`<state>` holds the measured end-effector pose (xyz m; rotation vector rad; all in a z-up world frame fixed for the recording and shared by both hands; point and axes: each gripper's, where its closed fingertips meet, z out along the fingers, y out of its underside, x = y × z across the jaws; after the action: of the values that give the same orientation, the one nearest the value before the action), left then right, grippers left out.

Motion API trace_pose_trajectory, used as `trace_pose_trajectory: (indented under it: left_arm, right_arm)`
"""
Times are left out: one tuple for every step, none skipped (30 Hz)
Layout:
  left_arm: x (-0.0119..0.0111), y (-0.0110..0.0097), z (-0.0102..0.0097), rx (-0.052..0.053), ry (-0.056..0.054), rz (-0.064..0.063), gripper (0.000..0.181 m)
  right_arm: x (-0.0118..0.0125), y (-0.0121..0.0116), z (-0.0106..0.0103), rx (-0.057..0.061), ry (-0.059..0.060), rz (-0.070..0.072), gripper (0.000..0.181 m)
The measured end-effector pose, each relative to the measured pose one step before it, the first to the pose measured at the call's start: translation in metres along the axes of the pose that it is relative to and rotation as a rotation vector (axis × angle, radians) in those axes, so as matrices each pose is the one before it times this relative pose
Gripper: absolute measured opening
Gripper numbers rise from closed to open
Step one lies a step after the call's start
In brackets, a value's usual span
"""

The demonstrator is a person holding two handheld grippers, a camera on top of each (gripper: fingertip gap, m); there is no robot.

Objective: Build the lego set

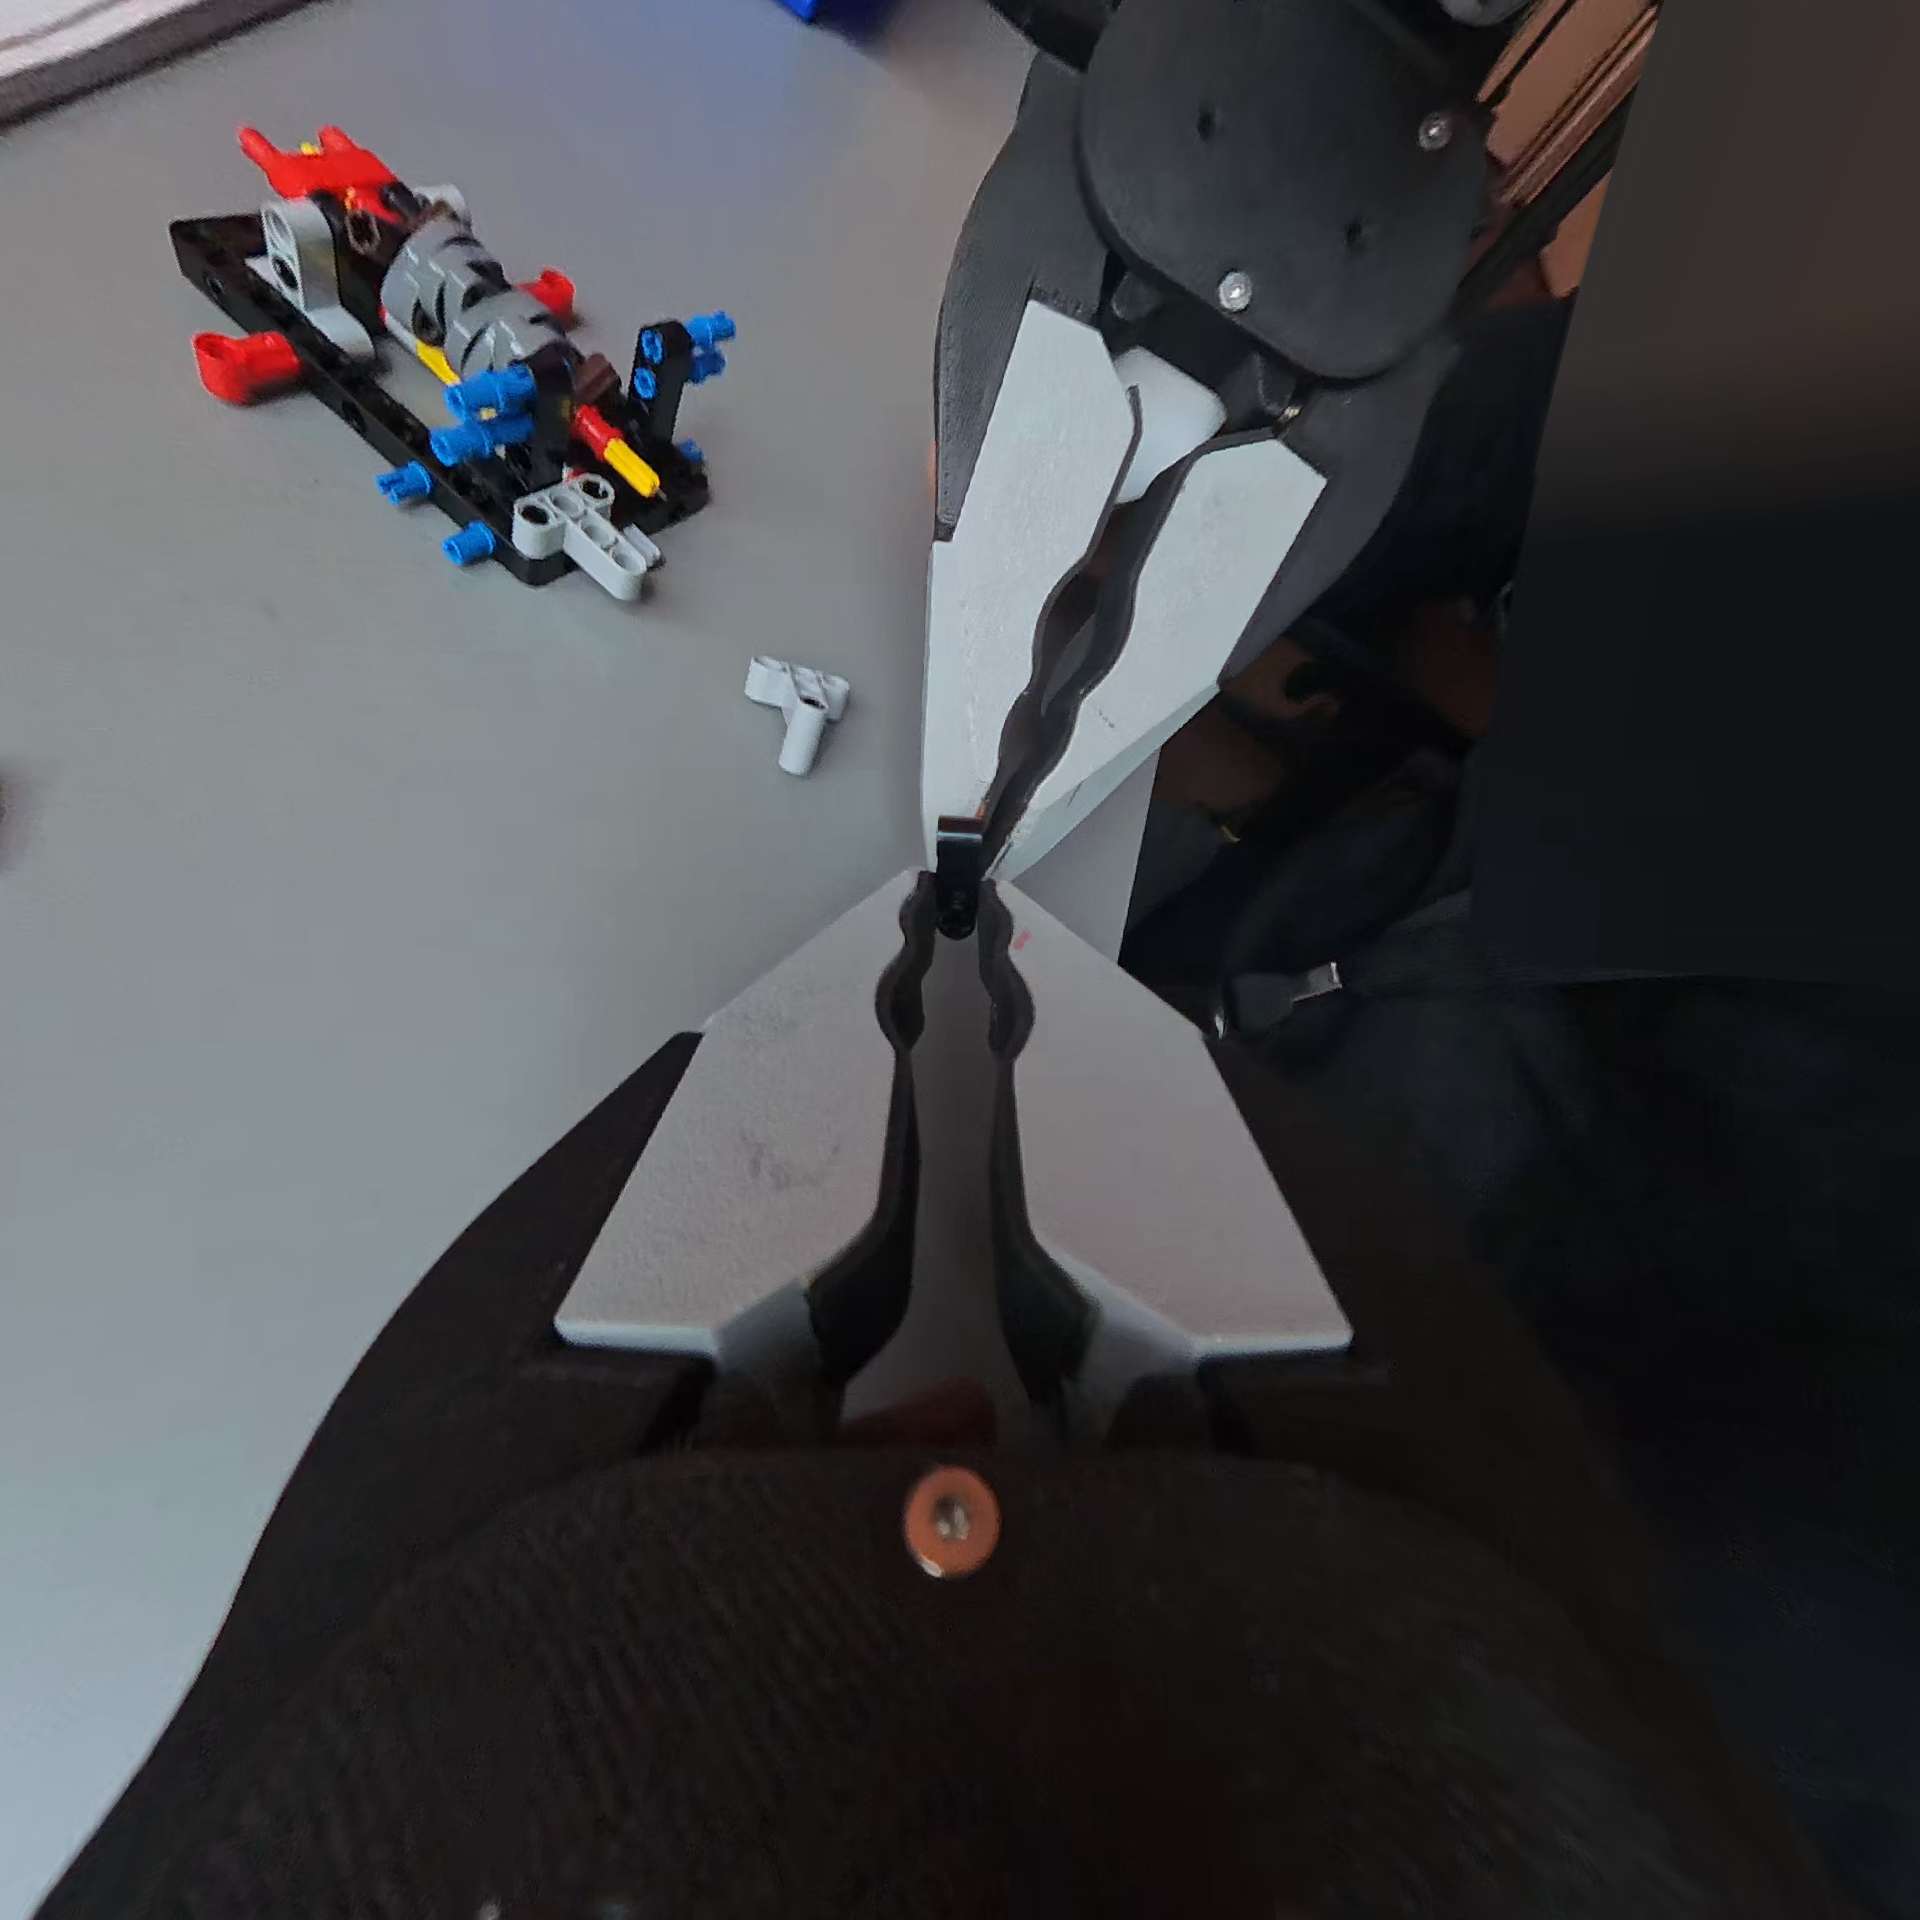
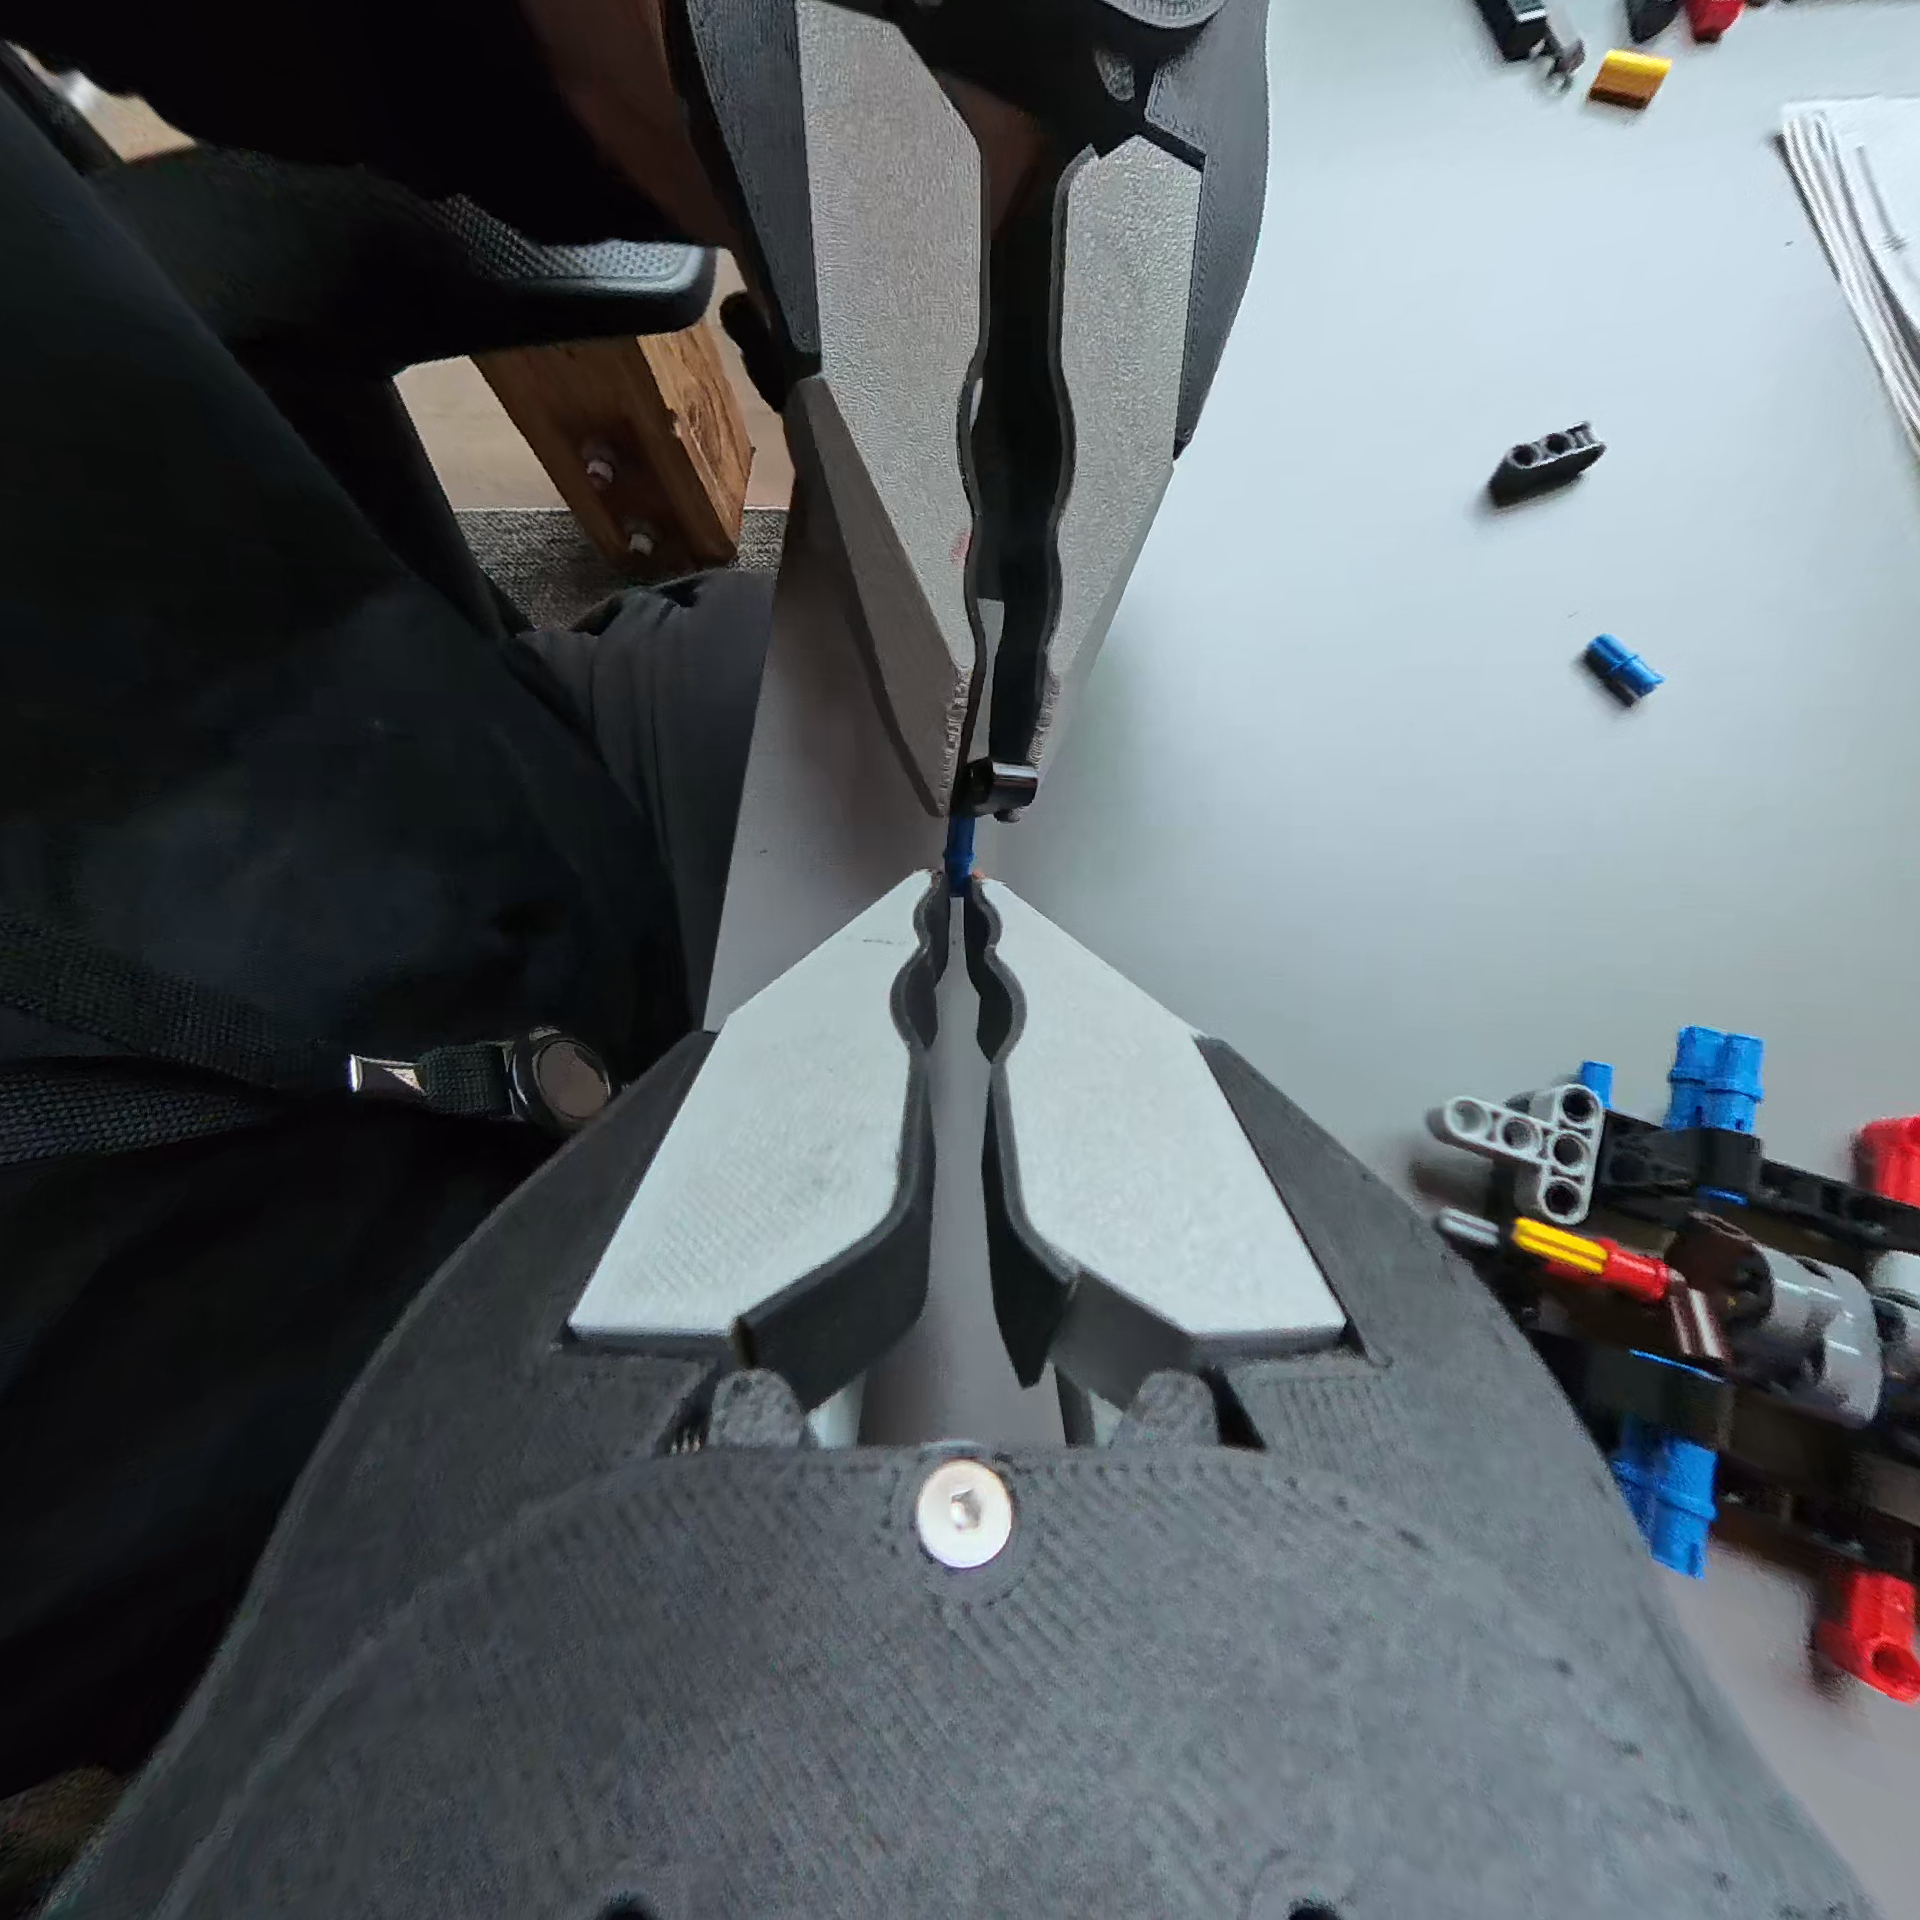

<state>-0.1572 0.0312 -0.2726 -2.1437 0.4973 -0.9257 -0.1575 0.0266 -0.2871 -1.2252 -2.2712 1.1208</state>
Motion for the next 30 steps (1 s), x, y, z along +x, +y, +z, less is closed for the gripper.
trace_pose_trajectory:
  left_arm:
    - [0.00135, 0.00329, 0.00073, -0.0093, -0.0066, -0.0089, 0.005]
    - [0.00101, 0.00338, 0.00112, -0.0073, -0.0083, -0.0109, 0.005]
    - [0.00004, 0.00431, 0.00162, -0.0111, -0.0167, -0.0088, 0.005]
    - [0.00026, 0.00408, 0.00206, -0.0099, -0.0223, 0.0004, 0.005]
    - [0.00036, 0.00358, 0.00205, -0.0075, -0.0313, 0.0089, 0.005]
    - [0.00107, 0.00064, 0.00059, 0.0093, -0.0323, 0.0073, 0.005]
    - [0.00117, 0.00109, 0.00014, 0.0081, -0.028, -0.0018, 0.005]
    - [0.00111, 0.00189, 0.00052, 0.0091, -0.0232, -0.0051, 0.006]
    - [0.0009, 0.00179, 0.00083, 0.0179, -0.019, 0.0038, 0.006]
    - [0.00155, -0.00142, 0.00013, 0.0355, -0.0092, 0.0075, 0.006]
    - [0.00043, -0.00103, 0.00023, 0.0161, -0.0113, 0.0064, 0.006]
    - [0.00048, -0.00044, 0.00102, 0.0015, -0.0095, 0.0157, 0.006]
    - [0.00122, -0.00096, 0.00154, 0.0002, -0.0034, 0.0175, 0.006]
    - [0.00005, -0.0008, 0.00114, -0.0051, -0.0032, 0.0058, 0.006]
    - [0.0004, -0.0011, 0.00083, -0.0009, 0.0025, -0.0007, 0.006]
    - [0.00046, -0.00078, 0.00066, 0.0023, 0.0056, -0.0045, 0.006]
    - [0.00068, -0.00047, 0.00061, 0.002, 0.0069, -0.0044, 0.006]
    - [0.00079, -0.00036, 0.00078, 0.002, 0.0068, 0.0008, 0.006]
    - [0.00016, 0.00007, 0.0007, -0.0027, 0.0028, 0.0042, 0.006]
    - [0.00029, -0.0001, 0.0006, -0.0036, 0.0025, 0.0036, 0.006]
    - [0.00067, -0.00035, 0.00051, -0.0017, 0.0038, 0.0047, 0.006]
    - [0.00058, -0.00054, 0.00004, 0.0017, 0.0029, 0.007, 0.006]
    - [0.00069, -0.00034, -0.00028, 0.0007, 0.0053, 0.0022, 0.006]
    - [0.0005, -0.00028, -0.00043, 0.0001, 0.0098, -0.0066, 0.006]
    - [0.00007, -0.00079, -0.00058, 0.0019, 0.0108, -0.0124, 0.006]
    - [0.0, -0.00144, -0.00066, 0.0033, 0.0102, -0.0128, 0.006]
    - [0.00008, -0.00191, -0.00071, 0.0025, 0.0094, -0.0086, 0.006]
    - [0.00006, -0.00245, -0.00072, 0.0024, 0.0054, -0.0015, 0.006]
    - [-0.00015, -0.00277, -0.00057, 0.0048, 0.0025, 0.0035, 0.006]
    - [-0.00003, -0.00288, -0.00019, 0.0055, 0.0047, 0.0003, 0.006]
  right_arm:
    - [-0.0025, 0.00148, 0.00152, -0.0027, -0.0081, -0.0055, 0.0]
    - [-0.00246, 0.00189, 0.00179, -0.0047, -0.0102, -0.0038, 0.0]
    - [-0.00207, 0.00262, 0.00241, -0.0073, -0.0088, -0.0052, 0.0]
    - [-0.00211, 0.00293, 0.00234, -0.0123, -0.01, -0.0057, 0.0]
    - [-0.002, 0.00275, 0.00177, -0.0188, -0.008, -0.0101, 0.0]
    - [-0.00131, 0.0009, 0.00044, -0.0072, -0.003, -0.0143, 0.0]
    - [-0.00145, 0.00015, -0.0001, 0.0004, -0.009, -0.0092, 0.0]
    - [-0.00192, 0.00047, -0.00037, 0.0, -0.0151, -0.0039, 0.0]
    - [-0.00144, 0.00042, -0.00041, 0.0001, -0.0094, -0.0057, 0.0]
    - [-0.00099, 0.00037, -0.00044, 0.0005, -0.0033, -0.0102, 0.0]
    - [-0.00038, 0.00029, -0.00037, 0.0007, 0.0021, -0.0113, 0.0]
    - [0.00002, 0.00067, -0.0004, -0.0015, 0.0011, -0.0086, 0.0]
    - [-0.00006, 0.00082, -0.00061, -0.0015, -0.0018, -0.0051, 0.0]
    - [0.00033, 0.00085, -0.00094, 0.0, 0.0006, -0.0027, 0.0]
    - [0.00025, 0.00044, -0.00091, 0.0016, 0.0015, -0.0011, 0.0]
    - [-0.00014, 0.00048, -0.00082, 0.0019, 0.0003, -0.0018, 0.0]
    - [-0.00035, 0.00037, -0.00075, 0.0009, -0.0001, -0.004, 0.0]
    - [-0.00034, 0.00068, -0.00052, -0.0003, 0.0006, -0.0046, 0.0]
    - [-0.00011, 0.00066, -0.00044, -0.0012, 0.0015, -0.0032, 0.0]
    - [-0.00022, 0.0005, -0.00025, -0.0015, 0.0001, -0.0024, 0.0]
    - [-0.00029, 0.00032, -0.00016, -0.0003, -0.0013, -0.0022, 0.0]
    - [-0.00032, -0.00012, -0.00034, 0.0022, -0.0016, -0.0015, 0.0]
    - [-0.0003, -0.0004, -0.00032, 0.0036, -0.0029, -0.0004, 0.0]
    - [-0.00036, -0.00061, -0.00035, 0.0049, -0.0039, 0.0014, 0.0]
    - [-0.00003, -0.00077, -0.00068, 0.0067, -0.0034, 0.0036, 0.0]
    - [0.00022, -0.00112, -0.00086, 0.0092, -0.0035, 0.0058, 0.0]
    - [0.00043, -0.00145, -0.00115, 0.012, -0.0056, 0.0086, 0.0]
    - [0.00046, -0.00168, -0.00146, 0.0137, -0.0068, 0.0106, 0.0]
    - [0.00077, -0.00168, -0.00145, 0.0141, -0.0063, 0.0101, 0.0]
    - [0.00079, -0.00162, -0.00129, 0.0126, -0.0067, 0.0089, 0.0]
